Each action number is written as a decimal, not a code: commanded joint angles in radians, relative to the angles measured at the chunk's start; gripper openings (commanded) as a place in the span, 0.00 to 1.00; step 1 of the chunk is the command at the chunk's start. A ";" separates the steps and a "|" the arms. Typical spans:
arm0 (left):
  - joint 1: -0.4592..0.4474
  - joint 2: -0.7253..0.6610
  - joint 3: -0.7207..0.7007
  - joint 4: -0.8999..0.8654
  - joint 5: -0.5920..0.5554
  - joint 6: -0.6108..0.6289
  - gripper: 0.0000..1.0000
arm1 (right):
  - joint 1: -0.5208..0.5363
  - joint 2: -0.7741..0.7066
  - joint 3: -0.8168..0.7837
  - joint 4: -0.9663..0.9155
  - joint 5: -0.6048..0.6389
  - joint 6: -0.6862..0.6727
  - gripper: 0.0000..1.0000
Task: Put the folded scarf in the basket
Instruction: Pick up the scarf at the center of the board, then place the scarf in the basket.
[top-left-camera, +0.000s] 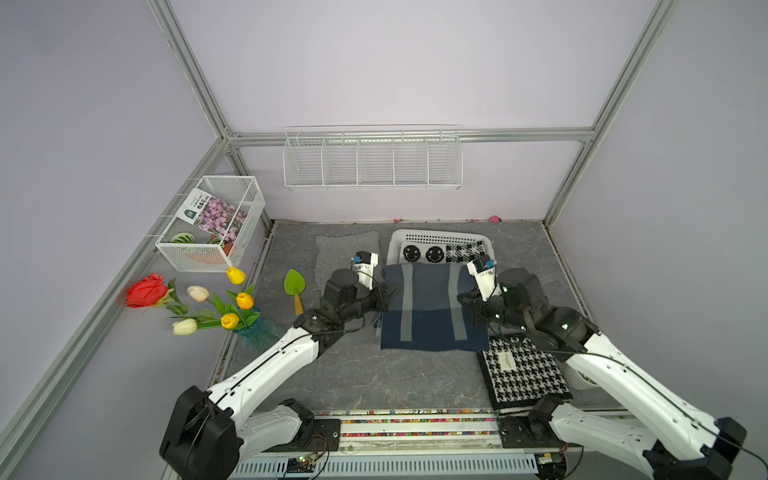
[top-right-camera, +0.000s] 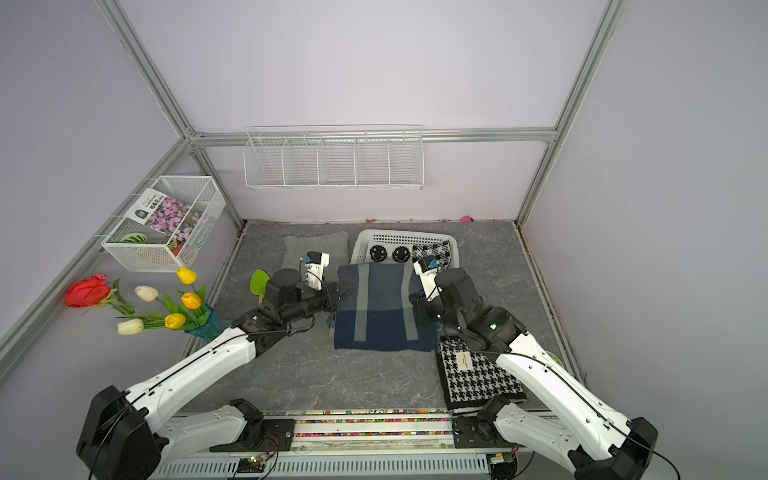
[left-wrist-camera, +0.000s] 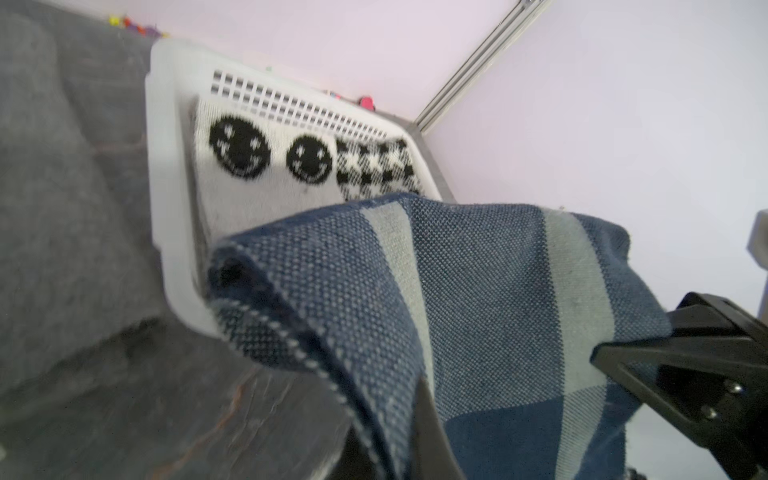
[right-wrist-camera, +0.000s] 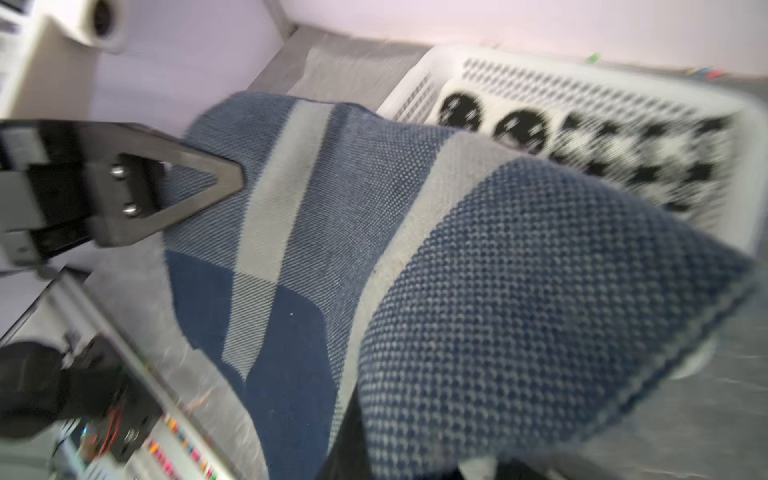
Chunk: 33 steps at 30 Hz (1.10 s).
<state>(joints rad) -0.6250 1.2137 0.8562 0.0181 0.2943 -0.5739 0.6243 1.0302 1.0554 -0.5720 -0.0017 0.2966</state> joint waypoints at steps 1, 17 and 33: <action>-0.003 0.114 0.157 -0.065 -0.073 0.041 0.00 | -0.066 0.083 0.079 -0.061 0.028 -0.071 0.00; 0.080 0.767 0.689 0.011 0.061 -0.004 0.00 | -0.303 0.534 0.347 0.026 0.080 -0.126 0.00; 0.122 0.972 0.823 -0.016 0.072 0.005 0.16 | -0.308 0.869 0.487 0.044 0.219 -0.205 0.00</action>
<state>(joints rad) -0.5106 2.1685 1.6371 0.0013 0.3893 -0.5930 0.3191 1.8645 1.5063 -0.5316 0.1646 0.1249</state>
